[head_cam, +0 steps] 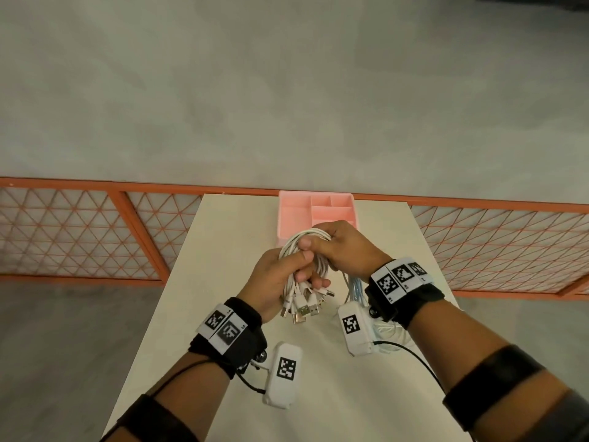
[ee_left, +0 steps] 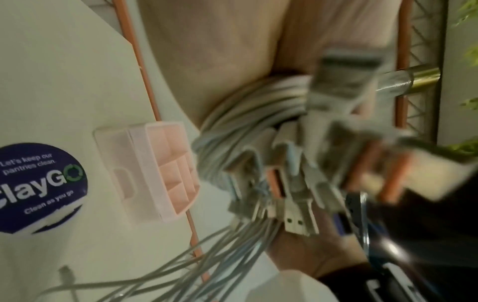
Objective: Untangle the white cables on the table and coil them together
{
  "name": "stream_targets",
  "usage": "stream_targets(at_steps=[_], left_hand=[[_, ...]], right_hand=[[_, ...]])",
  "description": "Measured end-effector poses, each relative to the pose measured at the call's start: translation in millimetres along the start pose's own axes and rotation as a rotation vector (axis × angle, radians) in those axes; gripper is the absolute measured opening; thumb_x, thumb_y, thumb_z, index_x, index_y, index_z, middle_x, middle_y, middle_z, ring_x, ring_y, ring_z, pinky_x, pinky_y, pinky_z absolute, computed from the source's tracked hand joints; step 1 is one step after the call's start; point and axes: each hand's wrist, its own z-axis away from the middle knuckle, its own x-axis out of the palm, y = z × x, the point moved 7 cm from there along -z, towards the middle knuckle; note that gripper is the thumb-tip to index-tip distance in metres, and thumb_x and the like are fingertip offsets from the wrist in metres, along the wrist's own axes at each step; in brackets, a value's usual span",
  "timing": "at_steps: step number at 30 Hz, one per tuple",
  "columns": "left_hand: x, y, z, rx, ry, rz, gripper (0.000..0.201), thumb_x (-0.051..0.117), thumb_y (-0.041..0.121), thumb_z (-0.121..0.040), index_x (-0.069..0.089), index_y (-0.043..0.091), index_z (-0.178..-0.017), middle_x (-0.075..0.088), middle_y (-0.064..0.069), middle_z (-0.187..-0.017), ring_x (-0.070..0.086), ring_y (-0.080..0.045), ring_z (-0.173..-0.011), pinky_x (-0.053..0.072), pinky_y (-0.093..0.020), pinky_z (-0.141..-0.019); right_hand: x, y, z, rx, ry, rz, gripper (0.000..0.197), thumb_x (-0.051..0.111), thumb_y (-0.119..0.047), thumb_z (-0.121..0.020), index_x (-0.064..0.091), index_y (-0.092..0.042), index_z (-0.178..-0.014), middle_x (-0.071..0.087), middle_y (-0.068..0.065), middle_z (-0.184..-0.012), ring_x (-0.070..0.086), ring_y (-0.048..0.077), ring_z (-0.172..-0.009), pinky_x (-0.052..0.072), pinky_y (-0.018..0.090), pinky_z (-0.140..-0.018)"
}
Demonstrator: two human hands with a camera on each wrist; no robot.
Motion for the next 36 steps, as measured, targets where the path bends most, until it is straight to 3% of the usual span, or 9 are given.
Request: stream_targets(at_steps=[3, 7, 10, 14, 20, 24, 29, 33, 36], left_hand=[[-10.0, -3.0, 0.0, 0.033, 0.121, -0.079, 0.014, 0.065, 0.019, -0.087, 0.069, 0.010, -0.076, 0.048, -0.005, -0.058, 0.065, -0.024, -0.062, 0.049, -0.065, -0.087], [-18.0, 3.4, 3.2, 0.126, 0.225, -0.309, 0.021, 0.067, 0.025, -0.085, 0.070, 0.006, -0.091, 0.063, -0.011, -0.069, 0.059, -0.023, -0.059, 0.052, -0.040, -0.065], [-28.4, 5.6, 4.5, 0.101, 0.222, -0.340, 0.025, 0.067, 0.025, -0.085, 0.070, 0.004, -0.098, 0.053, -0.002, -0.057, 0.050, -0.020, -0.052, 0.045, -0.029, -0.053], [-29.8, 3.5, 7.1, -0.001, 0.179, -0.122, 0.010, 0.064, 0.017, -0.089, 0.072, 0.012, -0.085, 0.034, 0.000, -0.054, 0.040, -0.017, -0.049, 0.041, -0.025, -0.049], [-32.8, 17.6, 6.5, -0.010, 0.227, -0.015, 0.039, 0.056, 0.013, -0.097, 0.057, 0.023, -0.059, 0.032, 0.001, -0.054, 0.039, -0.016, -0.049, 0.034, -0.025, -0.051], [-27.1, 23.3, 4.4, -0.018, 0.225, 0.023, 0.043, 0.054, 0.014, -0.098, 0.051, 0.022, -0.056, 0.031, 0.001, -0.054, 0.038, -0.014, -0.049, 0.034, -0.026, -0.052], [-2.7, 32.0, -4.5, 0.027, 0.133, 0.125, 0.035, 0.053, 0.011, -0.097, 0.044, 0.015, -0.064, 0.029, 0.000, -0.053, 0.035, -0.015, -0.048, 0.043, -0.035, -0.063], [7.2, 34.6, -5.8, 0.061, 0.097, 0.175, 0.029, 0.056, 0.012, -0.093, 0.052, 0.014, -0.064, 0.029, 0.000, -0.052, 0.035, -0.015, -0.047, 0.053, -0.040, -0.067], [3.4, 33.5, -5.8, 0.083, 0.120, 0.217, 0.027, 0.056, 0.012, -0.095, 0.048, 0.013, -0.068, 0.031, 0.002, -0.051, 0.037, -0.014, -0.046, 0.051, -0.044, -0.073]], right_hand=[[-7.6, 3.1, -4.9, -0.030, 0.056, 0.103, 0.031, 0.067, -0.031, -0.092, 0.070, -0.001, -0.084, 0.070, 0.009, -0.068, 0.062, 0.015, -0.058, 0.044, 0.021, -0.051], [-7.8, 14.9, -7.5, 0.056, -0.002, 0.133, 0.029, 0.063, -0.036, -0.093, 0.071, -0.011, -0.083, 0.065, -0.001, -0.059, 0.052, 0.010, -0.047, 0.038, 0.025, -0.045], [-5.6, 29.2, -2.4, 0.131, -0.141, 0.039, 0.015, 0.063, -0.027, -0.095, 0.071, -0.014, -0.093, 0.062, -0.008, -0.057, 0.041, 0.008, -0.040, 0.043, 0.029, -0.052], [-13.5, 45.9, 1.1, 0.201, -0.199, -0.016, 0.015, 0.075, -0.019, -0.083, 0.075, -0.011, -0.096, 0.062, 0.003, -0.068, 0.042, 0.016, -0.050, 0.042, 0.028, -0.055], [-26.3, 59.8, 0.5, 0.216, -0.063, -0.015, 0.024, 0.068, -0.015, -0.091, 0.061, -0.014, -0.068, 0.051, 0.008, -0.056, 0.045, 0.020, -0.050, 0.042, 0.028, -0.053], [-20.9, 73.0, -1.2, 0.151, 0.158, 0.175, 0.025, 0.061, -0.020, -0.094, 0.055, -0.001, -0.078, 0.046, 0.005, -0.056, 0.039, 0.019, -0.051, 0.039, 0.034, -0.053], [-0.2, 74.6, 8.0, -0.070, 0.471, 0.474, 0.016, 0.060, -0.022, -0.085, 0.066, -0.012, -0.097, 0.070, 0.005, -0.075, 0.063, 0.023, -0.066, 0.053, 0.040, -0.061], [15.2, 66.2, 16.9, -0.118, 0.546, 0.400, 0.025, 0.058, -0.028, -0.079, 0.063, -0.011, -0.097, 0.071, 0.004, -0.079, 0.065, 0.023, -0.069, 0.053, 0.032, -0.061], [18.6, 76.1, 13.9, -0.067, 0.529, 0.258, 0.011, 0.057, -0.023, -0.080, 0.062, -0.016, -0.088, 0.070, 0.003, -0.077, 0.066, 0.021, -0.070, 0.055, 0.035, -0.062]])
